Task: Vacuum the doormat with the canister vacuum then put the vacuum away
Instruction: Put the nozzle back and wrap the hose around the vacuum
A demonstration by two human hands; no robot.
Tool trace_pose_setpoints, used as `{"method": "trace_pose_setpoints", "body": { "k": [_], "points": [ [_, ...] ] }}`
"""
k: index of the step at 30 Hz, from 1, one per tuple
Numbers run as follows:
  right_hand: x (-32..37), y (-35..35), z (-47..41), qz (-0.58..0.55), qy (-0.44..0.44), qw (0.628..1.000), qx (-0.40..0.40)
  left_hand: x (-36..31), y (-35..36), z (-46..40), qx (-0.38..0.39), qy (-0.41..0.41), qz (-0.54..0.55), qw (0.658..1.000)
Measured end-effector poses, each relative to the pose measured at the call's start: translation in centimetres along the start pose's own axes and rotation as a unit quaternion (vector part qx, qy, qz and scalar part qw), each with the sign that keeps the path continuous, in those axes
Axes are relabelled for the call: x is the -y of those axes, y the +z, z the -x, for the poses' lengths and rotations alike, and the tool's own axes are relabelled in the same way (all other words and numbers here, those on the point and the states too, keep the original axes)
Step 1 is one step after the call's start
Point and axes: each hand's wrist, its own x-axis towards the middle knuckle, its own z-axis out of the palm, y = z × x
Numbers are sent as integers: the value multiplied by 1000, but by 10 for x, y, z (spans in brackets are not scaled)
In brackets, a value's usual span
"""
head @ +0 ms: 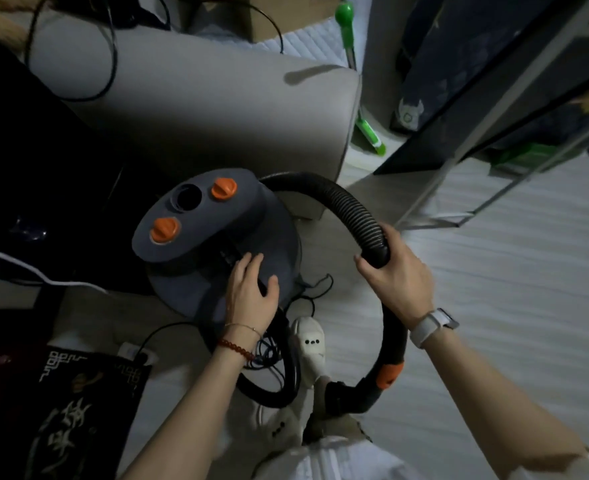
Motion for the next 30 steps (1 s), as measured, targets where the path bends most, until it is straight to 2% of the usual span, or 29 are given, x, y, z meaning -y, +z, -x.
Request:
{"method": "trace_pose_setpoints", "body": {
  "k": [7,9,10,11,14,15,17,19,23,25,27,30],
  "points": [
    [-31,-17,91,-30,72,997,-22,10,16,43,64,-21,-2,998],
    [-28,-8,113,-79,68,994,3,0,24,46,76,-34,58,995],
    [-24,0,124,-107,62,992,23,-6,28,45,98,-63,126,985],
    [-18,10,134,-130,52,989,44,-14,32,45,127,-99,211,964],
    [-2,44,165,-172,7,979,105,-30,37,42,180,-198,457,848],
    [0,53,174,-186,-4,974,130,-31,37,42,176,-198,467,844],
    [-6,64,185,-223,-16,959,174,-26,35,45,159,-163,400,888],
    [-16,66,185,-246,-25,952,182,-14,25,47,156,-113,324,926],
    [-22,65,145,-222,-38,967,120,8,-6,55,176,-36,217,960],
    [-11,73,117,-195,-108,971,88,14,-17,65,179,2,185,966],
    [1,83,90,-108,-206,971,51,20,-29,76,182,24,192,964],
    [10,91,62,24,-340,940,3,40,-51,84,190,13,221,957]
  ]
}}
